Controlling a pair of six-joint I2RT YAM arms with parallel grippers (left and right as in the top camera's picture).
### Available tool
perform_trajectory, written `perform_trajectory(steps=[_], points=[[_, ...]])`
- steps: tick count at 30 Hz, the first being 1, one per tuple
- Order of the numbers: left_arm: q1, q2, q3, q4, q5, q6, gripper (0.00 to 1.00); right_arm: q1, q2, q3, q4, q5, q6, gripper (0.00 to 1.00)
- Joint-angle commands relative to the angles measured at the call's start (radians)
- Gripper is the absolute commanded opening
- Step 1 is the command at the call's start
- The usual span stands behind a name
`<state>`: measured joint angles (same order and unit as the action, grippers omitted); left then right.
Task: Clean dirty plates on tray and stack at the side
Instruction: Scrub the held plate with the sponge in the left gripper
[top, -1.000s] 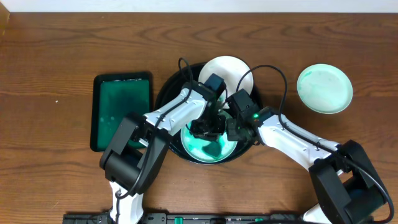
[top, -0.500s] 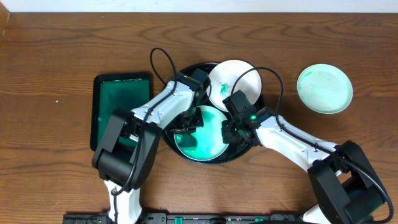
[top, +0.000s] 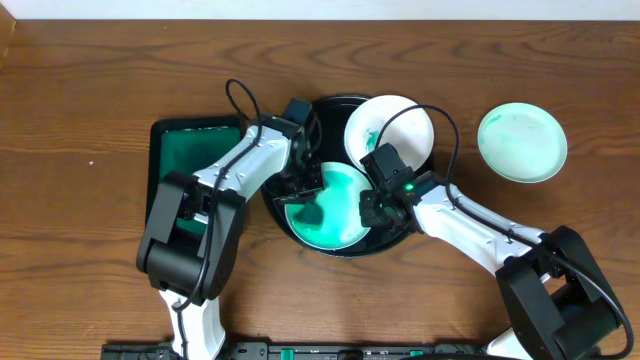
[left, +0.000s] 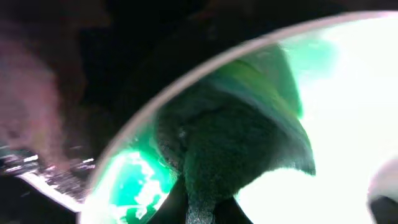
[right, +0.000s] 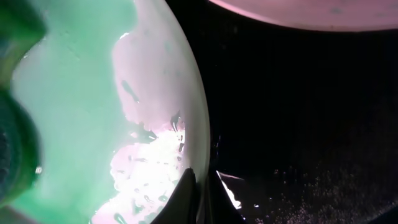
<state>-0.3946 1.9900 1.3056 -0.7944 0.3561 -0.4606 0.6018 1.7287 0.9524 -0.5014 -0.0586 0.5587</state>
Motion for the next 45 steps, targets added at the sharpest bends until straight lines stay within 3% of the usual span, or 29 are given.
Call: perform_trajectory(steps=[1, 13, 18, 28, 32, 40, 45], points=[[-0.036, 0.056, -0.003, 0.071, 0.197, 0.061, 0.07, 0.000, 0.008, 0.002, -0.007, 0.015, -0.014, 0.01], [-0.113, 0.056, -0.003, 0.097, 0.344, 0.060, 0.07, 0.000, 0.008, 0.002, -0.008, 0.001, -0.014, 0.01], [-0.130, 0.056, -0.003, 0.095, 0.335, 0.060, 0.07, 0.000, 0.008, 0.002, -0.007, 0.001, -0.014, 0.01], [-0.025, 0.056, -0.003, -0.101, -0.243, 0.025, 0.07, 0.000, 0.008, 0.002, -0.007, 0.000, -0.014, 0.01], [0.045, 0.055, -0.002, -0.120, -0.389, 0.014, 0.07, 0.000, 0.008, 0.002, -0.007, 0.001, -0.014, 0.01], [0.058, 0.055, 0.068, -0.072, -0.470, 0.089, 0.07, 0.000, 0.008, 0.002, -0.007, 0.001, -0.014, 0.01], [-0.002, 0.055, 0.105, 0.019, -0.388, 0.273, 0.07, 0.000, 0.008, 0.002, -0.011, 0.001, -0.014, 0.01]])
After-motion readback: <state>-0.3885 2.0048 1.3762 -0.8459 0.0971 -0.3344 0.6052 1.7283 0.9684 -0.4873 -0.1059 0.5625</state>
